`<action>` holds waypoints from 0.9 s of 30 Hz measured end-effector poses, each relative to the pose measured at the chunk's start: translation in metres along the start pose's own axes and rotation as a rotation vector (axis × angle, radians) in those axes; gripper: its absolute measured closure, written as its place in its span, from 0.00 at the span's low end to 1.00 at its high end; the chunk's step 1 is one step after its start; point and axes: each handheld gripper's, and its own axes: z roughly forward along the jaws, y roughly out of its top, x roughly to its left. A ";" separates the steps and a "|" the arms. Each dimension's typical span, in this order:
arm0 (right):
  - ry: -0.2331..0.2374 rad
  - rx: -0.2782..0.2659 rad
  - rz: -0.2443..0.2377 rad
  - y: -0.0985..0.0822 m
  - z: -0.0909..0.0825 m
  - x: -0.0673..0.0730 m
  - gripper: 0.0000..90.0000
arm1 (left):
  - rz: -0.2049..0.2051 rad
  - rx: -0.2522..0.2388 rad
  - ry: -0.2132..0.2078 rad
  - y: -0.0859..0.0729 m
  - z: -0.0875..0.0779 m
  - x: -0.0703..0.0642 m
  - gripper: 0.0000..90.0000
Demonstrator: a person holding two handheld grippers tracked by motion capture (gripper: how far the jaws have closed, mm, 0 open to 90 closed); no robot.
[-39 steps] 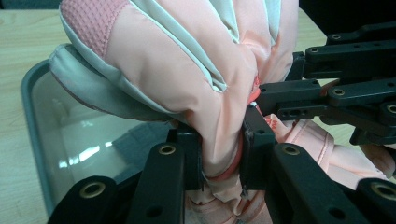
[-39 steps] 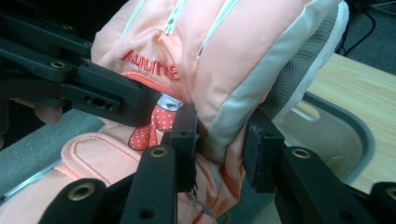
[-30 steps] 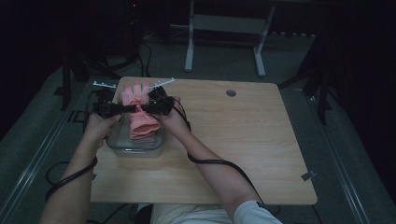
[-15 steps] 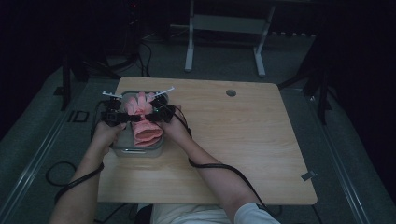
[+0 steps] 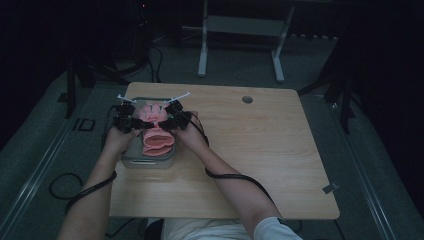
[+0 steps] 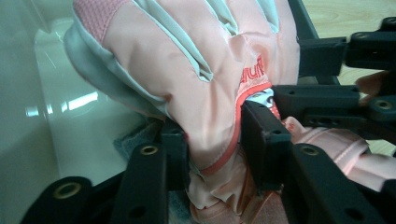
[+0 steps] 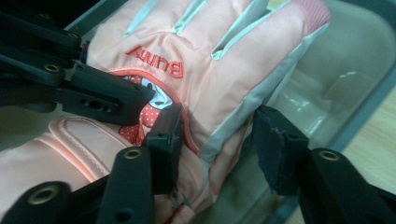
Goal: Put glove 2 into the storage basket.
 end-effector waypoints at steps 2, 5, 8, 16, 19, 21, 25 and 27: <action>0.002 -0.009 0.006 0.000 -0.003 -0.002 0.56 | 0.005 0.000 0.018 0.001 0.000 -0.002 0.65; 0.008 -0.025 0.002 -0.001 -0.010 -0.005 0.54 | 0.013 -0.010 0.033 0.001 0.001 -0.003 0.63; 0.028 -0.055 0.014 -0.003 -0.020 -0.007 0.51 | 0.011 -0.019 0.057 0.001 0.002 0.000 0.60; 0.065 -0.071 0.016 -0.008 -0.032 -0.012 0.46 | 0.036 -0.028 0.138 0.003 0.004 -0.003 0.46; 0.067 -0.077 0.012 -0.009 -0.035 -0.013 0.45 | 0.036 -0.038 0.146 0.004 0.001 -0.004 0.40; 0.072 -0.087 0.006 -0.010 -0.041 -0.015 0.43 | 0.052 -0.080 0.127 0.004 -0.007 -0.003 0.31; 0.082 -0.100 -0.002 -0.009 -0.048 -0.017 0.37 | 0.059 -0.099 0.163 0.003 -0.012 -0.003 0.23; 0.087 -0.104 -0.015 -0.009 -0.050 -0.018 0.35 | 0.071 -0.102 0.173 0.002 -0.013 -0.003 0.21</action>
